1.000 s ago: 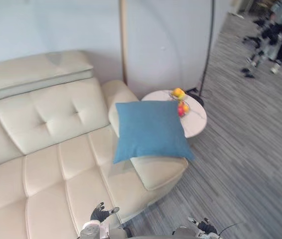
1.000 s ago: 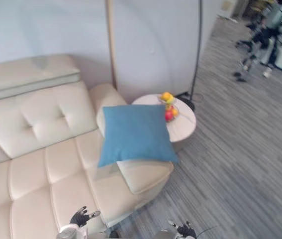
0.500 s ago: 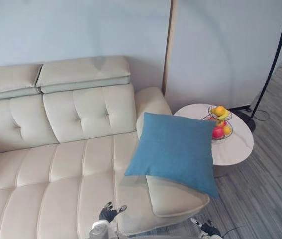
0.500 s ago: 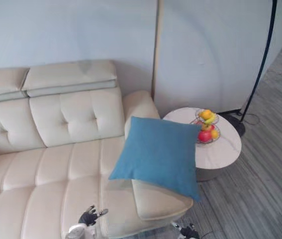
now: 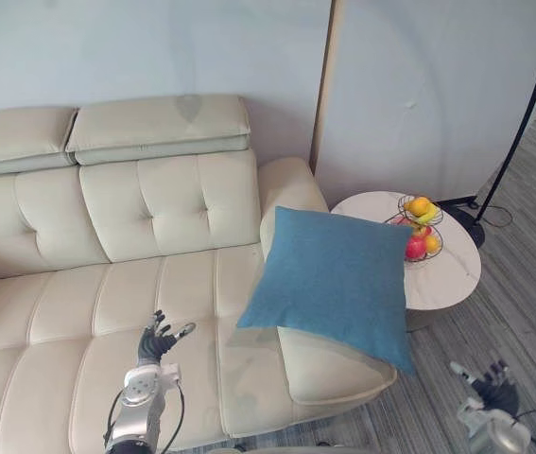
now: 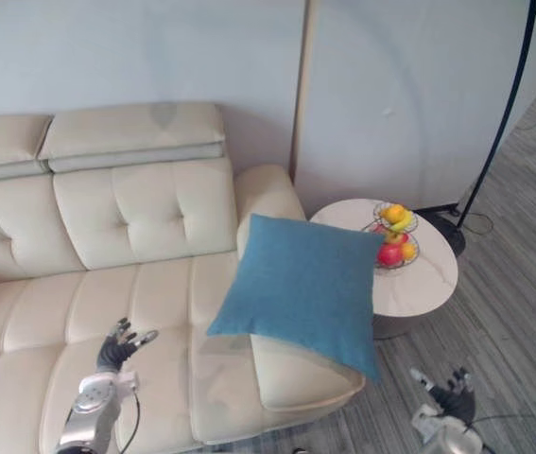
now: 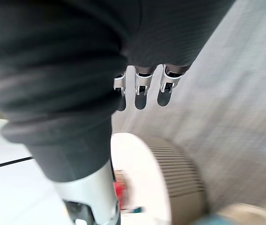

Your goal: Pick up cushions and gather them together orderly.

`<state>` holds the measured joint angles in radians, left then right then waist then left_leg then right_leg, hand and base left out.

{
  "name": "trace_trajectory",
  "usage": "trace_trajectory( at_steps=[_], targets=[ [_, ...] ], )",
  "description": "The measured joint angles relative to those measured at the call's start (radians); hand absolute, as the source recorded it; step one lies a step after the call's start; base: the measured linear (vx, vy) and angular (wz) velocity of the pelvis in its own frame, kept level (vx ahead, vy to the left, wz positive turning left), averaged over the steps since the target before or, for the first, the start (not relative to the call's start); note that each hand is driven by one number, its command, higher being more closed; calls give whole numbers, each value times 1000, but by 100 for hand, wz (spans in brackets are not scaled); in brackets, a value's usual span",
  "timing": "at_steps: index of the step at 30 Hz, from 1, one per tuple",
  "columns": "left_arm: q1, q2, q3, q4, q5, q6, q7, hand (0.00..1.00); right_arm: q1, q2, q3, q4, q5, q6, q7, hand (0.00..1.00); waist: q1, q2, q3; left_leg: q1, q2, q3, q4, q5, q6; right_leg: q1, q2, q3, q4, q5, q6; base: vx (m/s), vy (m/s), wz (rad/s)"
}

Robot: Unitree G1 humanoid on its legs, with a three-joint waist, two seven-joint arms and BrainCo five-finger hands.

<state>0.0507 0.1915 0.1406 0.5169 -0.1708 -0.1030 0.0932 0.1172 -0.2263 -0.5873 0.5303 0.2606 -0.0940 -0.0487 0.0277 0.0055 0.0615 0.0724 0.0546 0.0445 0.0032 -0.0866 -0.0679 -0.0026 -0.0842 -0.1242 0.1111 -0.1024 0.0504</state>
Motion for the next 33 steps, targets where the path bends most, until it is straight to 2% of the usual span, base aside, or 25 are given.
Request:
trace_trajectory(
  at_steps=[7, 9, 14, 21, 31, 32, 33],
  targets=[
    [-45, 8, -53, -14, -28, 0, 14, 0, -106, -40, 42, 3, 25, -2, 7, 0, -20, 20, 14, -25, 5, -1, -19, 10, -6, -34, 13, 3, -14, 9, -6, 36, -15, -1],
    [-119, 11, -104, -11, -27, 0, 24, 0, -172, -63, 81, 15, 46, -2, 4, 0, -20, 26, 44, -54, 4, -3, -17, 24, -10, -61, 11, 0, -12, 19, -11, 7, -6, 6],
    [-321, -20, -208, 34, -31, 0, 52, 0, -331, -89, 166, 13, 66, -9, -13, 0, -18, 21, 114, -178, 1, -1, 54, 30, -12, -186, -3, 2, 70, 21, -12, -79, -11, 4],
    [-515, -76, -297, 67, -107, 1, 94, 0, -438, -86, 261, -10, 114, -12, -53, 0, 3, 21, 183, -323, 3, 30, 131, 30, -13, -367, -13, 29, 199, 8, -29, -97, -36, -7],
    [-712, -124, -418, 147, -78, 3, 132, 0, -478, -8, 372, -79, 150, -22, -109, 0, -2, 15, 262, -471, 25, 110, 199, 33, -2, -507, -34, 21, 269, 3, -39, -128, -25, 6],
    [-730, -125, -427, 148, -58, 4, 144, 0, -491, -10, 380, -91, 156, -33, -115, 100, -3, 15, 262, -500, 26, 114, 212, 34, -2, -531, -34, 23, 267, 11, -37, -73, 22, -2],
    [-751, -124, -438, 149, -44, 4, 148, 100, -506, -12, 385, -98, 173, -41, -119, 100, -4, 15, 262, -529, 26, 117, 219, 36, 0, -557, -33, 27, 263, 21, -37, -48, 29, -7]
  ],
)
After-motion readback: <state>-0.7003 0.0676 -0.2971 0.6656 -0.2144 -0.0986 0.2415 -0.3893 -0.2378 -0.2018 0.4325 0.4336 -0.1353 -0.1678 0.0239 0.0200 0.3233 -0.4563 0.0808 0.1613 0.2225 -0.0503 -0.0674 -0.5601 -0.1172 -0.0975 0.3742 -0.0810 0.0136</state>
